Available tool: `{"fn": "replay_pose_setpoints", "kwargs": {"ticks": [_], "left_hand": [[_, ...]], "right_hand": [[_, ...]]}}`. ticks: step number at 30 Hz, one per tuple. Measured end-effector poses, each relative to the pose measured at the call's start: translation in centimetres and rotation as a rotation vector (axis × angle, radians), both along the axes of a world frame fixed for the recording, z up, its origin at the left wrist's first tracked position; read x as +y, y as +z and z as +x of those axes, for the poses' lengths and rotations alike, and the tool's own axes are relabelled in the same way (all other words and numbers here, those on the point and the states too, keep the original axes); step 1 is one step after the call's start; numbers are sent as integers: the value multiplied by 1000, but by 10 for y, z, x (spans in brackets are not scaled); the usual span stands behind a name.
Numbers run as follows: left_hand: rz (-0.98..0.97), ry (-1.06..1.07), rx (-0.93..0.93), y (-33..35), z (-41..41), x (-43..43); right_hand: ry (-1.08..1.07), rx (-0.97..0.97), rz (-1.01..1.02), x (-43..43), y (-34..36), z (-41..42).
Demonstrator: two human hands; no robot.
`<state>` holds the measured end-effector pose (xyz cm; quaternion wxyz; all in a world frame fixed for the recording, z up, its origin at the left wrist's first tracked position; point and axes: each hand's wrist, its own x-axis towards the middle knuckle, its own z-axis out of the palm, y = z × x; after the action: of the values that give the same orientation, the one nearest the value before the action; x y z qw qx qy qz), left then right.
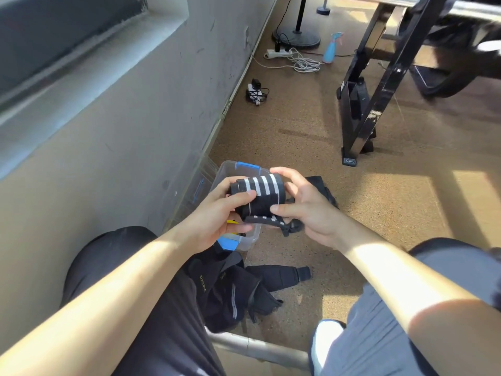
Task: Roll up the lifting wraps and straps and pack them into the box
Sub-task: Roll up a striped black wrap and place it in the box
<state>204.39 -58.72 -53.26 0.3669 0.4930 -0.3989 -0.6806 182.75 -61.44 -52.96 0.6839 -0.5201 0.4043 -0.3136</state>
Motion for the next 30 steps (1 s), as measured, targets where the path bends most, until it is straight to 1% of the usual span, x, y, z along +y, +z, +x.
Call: {"fn": "replay_pose_setpoints", "kwargs": {"ticks": [2,4,7,9,12,14,16,18,21,24,26,30], "left_hand": [[-47,-1,25,-1,2,-1],[-92,-22,40,-3,2,-1],[-105,-33,-28,-3,2,-1],[-62,-41,-68,-3,1,-2],[76,-60,-82,-1,0,-4],[133,-111,-153,-3,0,-4],[140,-178,-244,-7,0,-5],[134,-184,-335,-11,2,-15],[101,-115,-448,-19,7,-45],[56,-64,-477,-33,10,-82],[37,-26,-503,-48,14,-107],[39,43,-617,-90,16,-149]], "right_hand": [[5,-28,85,-1,2,-1],[-8,-14,155,-2,2,0],[-50,53,170,-5,-4,0],[-42,57,151,-6,-7,0],[-20,41,141,-4,-11,-2],[-3,55,152,-1,-18,-2],[13,84,190,0,-25,0],[23,153,193,-7,-31,0],[6,309,152,-31,-37,1],[-49,430,72,-65,-52,5],[-99,490,-3,-88,-72,9],[-163,634,-141,-126,-119,16]]}}
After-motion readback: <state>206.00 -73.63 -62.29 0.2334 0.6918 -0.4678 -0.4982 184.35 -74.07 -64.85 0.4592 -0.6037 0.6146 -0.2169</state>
